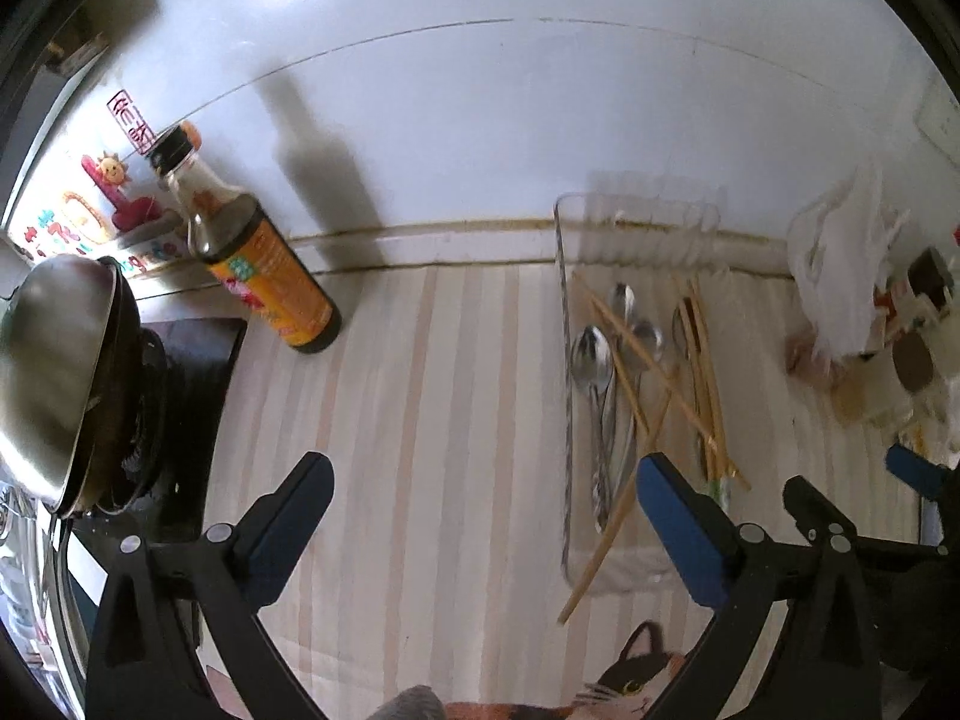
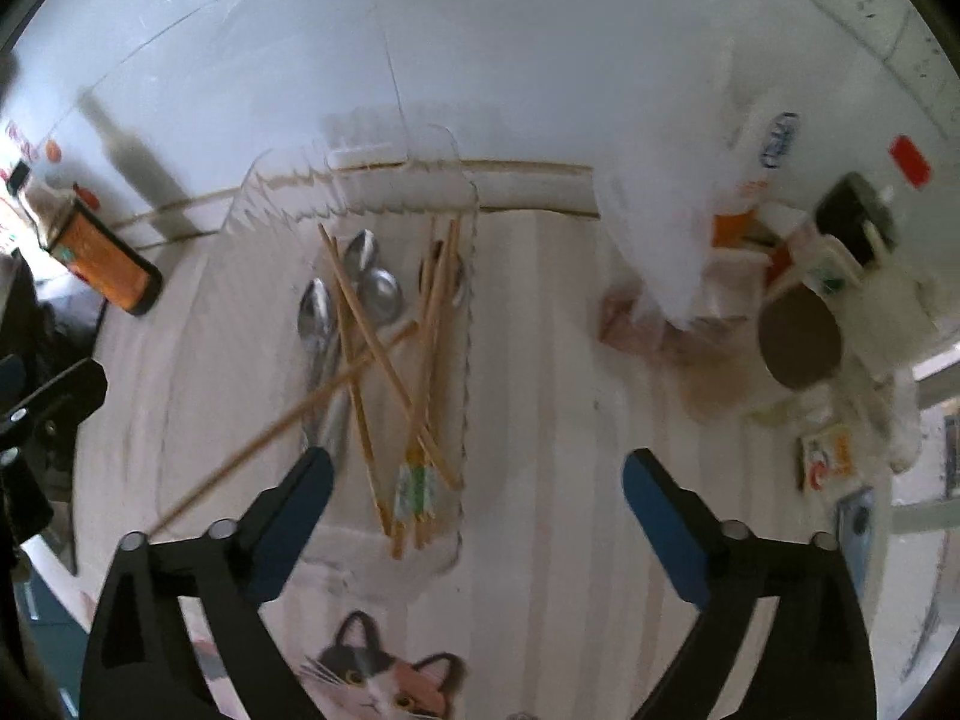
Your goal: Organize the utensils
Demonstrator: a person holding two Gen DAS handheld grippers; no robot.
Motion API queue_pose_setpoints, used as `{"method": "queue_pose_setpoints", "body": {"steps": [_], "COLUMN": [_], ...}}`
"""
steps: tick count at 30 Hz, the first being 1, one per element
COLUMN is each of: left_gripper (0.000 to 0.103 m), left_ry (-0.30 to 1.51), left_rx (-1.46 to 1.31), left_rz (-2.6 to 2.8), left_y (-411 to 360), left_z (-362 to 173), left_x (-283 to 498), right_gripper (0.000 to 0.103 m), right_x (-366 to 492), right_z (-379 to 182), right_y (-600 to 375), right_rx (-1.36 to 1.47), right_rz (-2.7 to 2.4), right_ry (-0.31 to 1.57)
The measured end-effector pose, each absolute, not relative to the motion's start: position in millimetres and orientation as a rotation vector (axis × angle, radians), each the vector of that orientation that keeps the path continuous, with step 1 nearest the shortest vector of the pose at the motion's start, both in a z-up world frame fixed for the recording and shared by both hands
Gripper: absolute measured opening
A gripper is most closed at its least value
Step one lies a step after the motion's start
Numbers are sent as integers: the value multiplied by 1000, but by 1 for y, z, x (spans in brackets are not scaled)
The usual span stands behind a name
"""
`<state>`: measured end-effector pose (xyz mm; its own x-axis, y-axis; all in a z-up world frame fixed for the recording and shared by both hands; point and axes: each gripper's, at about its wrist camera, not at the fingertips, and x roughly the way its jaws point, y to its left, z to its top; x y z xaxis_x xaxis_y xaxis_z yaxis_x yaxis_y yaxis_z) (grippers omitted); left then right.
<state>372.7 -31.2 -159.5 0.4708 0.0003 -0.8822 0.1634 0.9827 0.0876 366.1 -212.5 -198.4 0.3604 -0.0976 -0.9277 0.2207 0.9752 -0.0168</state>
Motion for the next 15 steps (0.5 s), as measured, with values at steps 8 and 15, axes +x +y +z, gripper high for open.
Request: {"method": "queue_pose_setpoints", "body": {"steps": [8, 15], "left_gripper": [103, 103], "left_ry": [1007, 910], "left_rx": [157, 142], "left_rz": [-133, -138], "left_y": [-15, 2], "left_z": [-141, -104], "left_x": [332, 276], "right_gripper": [102, 102], "right_x": [320, 259], "right_z": [-181, -136], "right_y": [-199, -184], "right_rx": [97, 96], "right_rz": [-310, -372], "right_ry": [1101, 973]}}
